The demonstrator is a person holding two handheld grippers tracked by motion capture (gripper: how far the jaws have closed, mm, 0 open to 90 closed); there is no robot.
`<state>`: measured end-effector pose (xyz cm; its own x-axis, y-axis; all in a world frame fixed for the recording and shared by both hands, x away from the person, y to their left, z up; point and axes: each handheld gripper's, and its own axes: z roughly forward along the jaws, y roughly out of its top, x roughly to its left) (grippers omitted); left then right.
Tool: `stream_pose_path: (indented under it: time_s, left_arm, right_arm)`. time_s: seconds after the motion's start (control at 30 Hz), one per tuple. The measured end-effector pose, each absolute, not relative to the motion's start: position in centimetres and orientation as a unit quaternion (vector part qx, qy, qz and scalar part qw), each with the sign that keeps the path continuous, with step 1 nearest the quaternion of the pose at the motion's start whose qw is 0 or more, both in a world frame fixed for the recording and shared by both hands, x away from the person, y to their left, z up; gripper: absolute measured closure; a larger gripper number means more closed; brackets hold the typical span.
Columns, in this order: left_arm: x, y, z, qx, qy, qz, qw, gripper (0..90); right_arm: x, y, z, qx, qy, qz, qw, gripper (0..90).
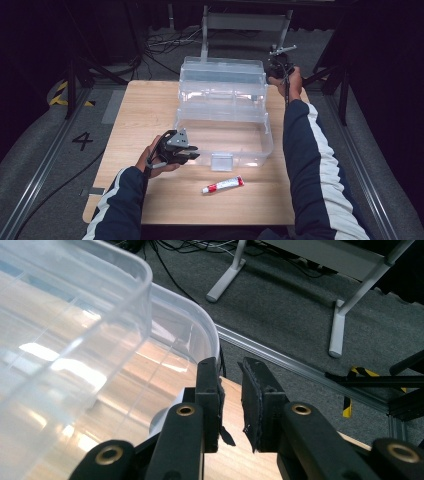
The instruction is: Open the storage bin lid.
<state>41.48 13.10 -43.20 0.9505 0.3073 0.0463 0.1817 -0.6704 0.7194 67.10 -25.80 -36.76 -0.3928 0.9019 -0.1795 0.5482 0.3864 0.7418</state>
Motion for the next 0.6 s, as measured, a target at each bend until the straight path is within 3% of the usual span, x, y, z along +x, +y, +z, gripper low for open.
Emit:
stream_pose_path:
  time_s: [0.6]
  left_arm:
    - [41.4,12.9,-43.1,0.916,0.128,0.095,0.369,72.4]
  right_arm:
    - [61.5,-27.3,-34.9,0.427,0.787,0.321,0.309,77.3]
